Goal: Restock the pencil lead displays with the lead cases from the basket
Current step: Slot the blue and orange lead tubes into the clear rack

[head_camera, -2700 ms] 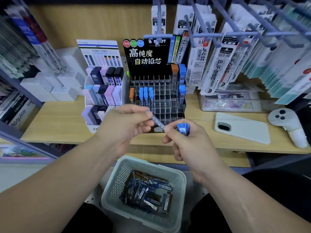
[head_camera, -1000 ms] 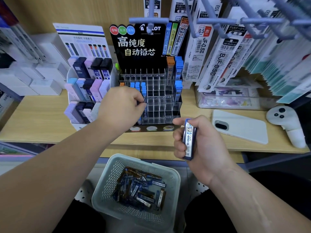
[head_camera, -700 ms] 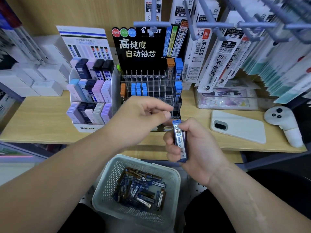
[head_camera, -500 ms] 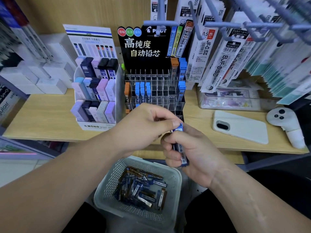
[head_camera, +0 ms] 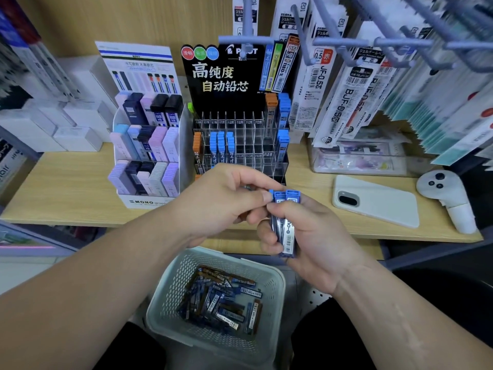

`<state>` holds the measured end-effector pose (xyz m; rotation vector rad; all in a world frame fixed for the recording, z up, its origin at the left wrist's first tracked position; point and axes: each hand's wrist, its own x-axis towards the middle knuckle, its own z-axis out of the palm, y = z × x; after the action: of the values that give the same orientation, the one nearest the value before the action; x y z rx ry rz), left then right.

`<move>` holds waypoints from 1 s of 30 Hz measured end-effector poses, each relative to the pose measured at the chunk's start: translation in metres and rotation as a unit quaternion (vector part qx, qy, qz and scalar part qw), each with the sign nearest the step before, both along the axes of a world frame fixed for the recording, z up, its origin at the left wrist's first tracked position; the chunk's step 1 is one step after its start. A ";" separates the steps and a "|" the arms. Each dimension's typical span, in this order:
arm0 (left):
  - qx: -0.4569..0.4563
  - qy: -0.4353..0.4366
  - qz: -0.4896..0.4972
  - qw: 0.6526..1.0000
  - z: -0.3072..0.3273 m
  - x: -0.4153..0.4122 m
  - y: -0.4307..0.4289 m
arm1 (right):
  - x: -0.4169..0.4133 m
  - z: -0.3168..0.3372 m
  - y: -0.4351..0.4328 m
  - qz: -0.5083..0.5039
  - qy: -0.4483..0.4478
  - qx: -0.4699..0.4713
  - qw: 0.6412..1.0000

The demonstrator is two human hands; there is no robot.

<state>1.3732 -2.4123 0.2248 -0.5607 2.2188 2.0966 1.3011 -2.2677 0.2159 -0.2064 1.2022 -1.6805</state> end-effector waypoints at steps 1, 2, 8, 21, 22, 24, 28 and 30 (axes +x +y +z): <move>0.005 0.000 0.003 1.000 0.000 -0.001 0.000 | 0.000 0.000 0.001 0.002 0.003 0.003 1.000; 0.011 0.000 0.006 1.000 0.000 -0.001 0.000 | 0.000 0.000 0.001 0.005 0.007 0.007 1.000; 0.045 0.016 0.030 0.998 -0.001 -0.004 0.000 | -0.003 0.003 0.004 0.013 0.009 0.020 1.000; 0.141 0.050 0.185 0.971 -0.007 -0.006 -0.008 | -0.006 -0.013 0.001 -0.054 0.086 0.048 0.994; 0.153 0.041 0.198 0.967 -0.008 -0.006 -0.007 | -0.006 -0.013 0.001 -0.063 0.095 0.049 0.992; 0.173 0.012 0.213 0.961 -0.008 -0.005 -0.006 | -0.006 -0.013 0.001 -0.071 0.121 0.054 0.989; 0.125 0.006 0.211 0.969 -0.001 -0.006 -0.014 | -0.005 -0.013 0.002 -0.061 0.142 0.065 0.986; 0.042 0.034 0.235 0.970 0.006 -0.007 -0.029 | -0.007 -0.013 0.003 -0.071 0.128 0.068 0.987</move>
<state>1.3657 -2.4411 0.2309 -1.1176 2.1826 2.4376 1.2945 -2.2650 0.2028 -0.2632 1.5482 -1.7242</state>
